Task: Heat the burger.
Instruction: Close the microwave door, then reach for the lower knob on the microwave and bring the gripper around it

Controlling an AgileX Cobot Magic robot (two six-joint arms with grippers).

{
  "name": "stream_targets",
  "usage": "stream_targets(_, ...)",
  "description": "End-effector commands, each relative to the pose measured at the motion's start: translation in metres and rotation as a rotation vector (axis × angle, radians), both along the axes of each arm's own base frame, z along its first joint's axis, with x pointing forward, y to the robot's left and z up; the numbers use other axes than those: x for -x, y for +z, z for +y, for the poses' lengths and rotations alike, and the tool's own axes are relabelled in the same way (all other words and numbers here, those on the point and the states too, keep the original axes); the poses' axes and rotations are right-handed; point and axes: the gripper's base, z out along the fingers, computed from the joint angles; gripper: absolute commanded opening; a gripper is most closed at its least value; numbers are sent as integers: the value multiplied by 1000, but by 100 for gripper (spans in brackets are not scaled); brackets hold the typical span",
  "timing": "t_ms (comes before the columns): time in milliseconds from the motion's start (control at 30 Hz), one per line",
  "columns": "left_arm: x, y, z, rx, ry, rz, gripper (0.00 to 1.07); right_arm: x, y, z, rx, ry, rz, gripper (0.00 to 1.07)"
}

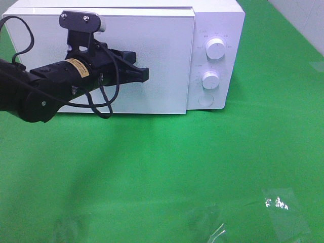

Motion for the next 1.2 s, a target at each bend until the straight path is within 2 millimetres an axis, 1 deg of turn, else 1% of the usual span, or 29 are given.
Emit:
stream_targets(33,-16,11,1,75,66,-45,0,3,0,0,-8,-7,-35,74)
stream_targets(100,-24,10,-4,79,66,-50,0,3,0,0,-8,-7,-35,74)
stream_targets(133,-24,10,-4,79,66,-50,0,3,0,0,-8,-7,-35,74)
stream_targets(233,-33,10,-9,75,64,-40,0,3,0,0,-8,-7,-35,74)
stream_targets(367,-34,10,-10,73,60,-43,0,3,0,0,-8,-7,-35,74)
stream_targets(467,-30,11,-14,64,36,-33,0,3,0,0,-8,-7,-35,74)
stream_targets(500,-25,12,-20,53,13,-12,0,3,0,0,-8,-7,-35,74)
stream_targets(533,-25,12,-20,53,13,-12,0,3,0,0,-8,-7,-35,74)
stream_targets(567,-17,15,-28,32,-20,9,0,3,0,0,-8,-7,-35,74)
stream_targets(600,-17,15,-28,32,-20,9,0,3,0,0,-8,-7,-35,74)
stream_targets(633,-9,19,-36,1,-54,31,0,3,0,0,-8,-7,-35,74)
stream_targets(667,-5,21,-40,-7,-69,35,0,3,0,0,-8,-7,-35,74)
stream_targets(700,-5,21,-40,-7,-69,35,0,3,0,0,-8,-7,-35,74)
stream_targets(733,4,25,-46,-42,-103,57,0,3,0,0,-8,-7,-35,74)
stream_targets(767,4,25,-46,-42,-103,57,0,3,0,0,-8,-7,-35,74)
stream_targets(800,12,26,-53,-70,-131,86,0,3,0,0,-8,-7,-35,74)
stream_targets(867,15,26,-55,-79,-139,98,0,3,0,0,-8,-7,-35,74)
stream_targets(900,24,27,-60,-113,-162,141,0,3,0,0,-8,-7,-35,74)
stream_targets(933,24,27,-60,-113,-162,141,0,3,0,0,-8,-7,-35,74)
stream_targets(967,31,27,-63,-145,-179,181,3,3,0,0,-8,-7,-35,74)
stream_targets(1000,40,29,-66,-180,-199,222,18,3,0,0,-8,-7,-35,74)
stream_targets(1033,40,29,-66,-180,-199,222,18,3,0,0,-8,-7,-35,74)
stream_targets(1067,43,30,-67,-193,-207,238,29,3,0,0,-8,-7,-35,74)
stream_targets(1100,43,30,-67,-193,-207,238,29,3,0,0,-8,-7,-35,74)
stream_targets(1133,51,31,-69,-227,-222,276,58,3,0,0,-8,-7,-35,74)
stream_targets(1167,51,31,-69,-227,-222,276,58,3,0,0,-8,-7,-35,74)
stream_targets(1200,57,31,-69,-256,-232,311,86,3,0,0,-8,-7,-35,74)
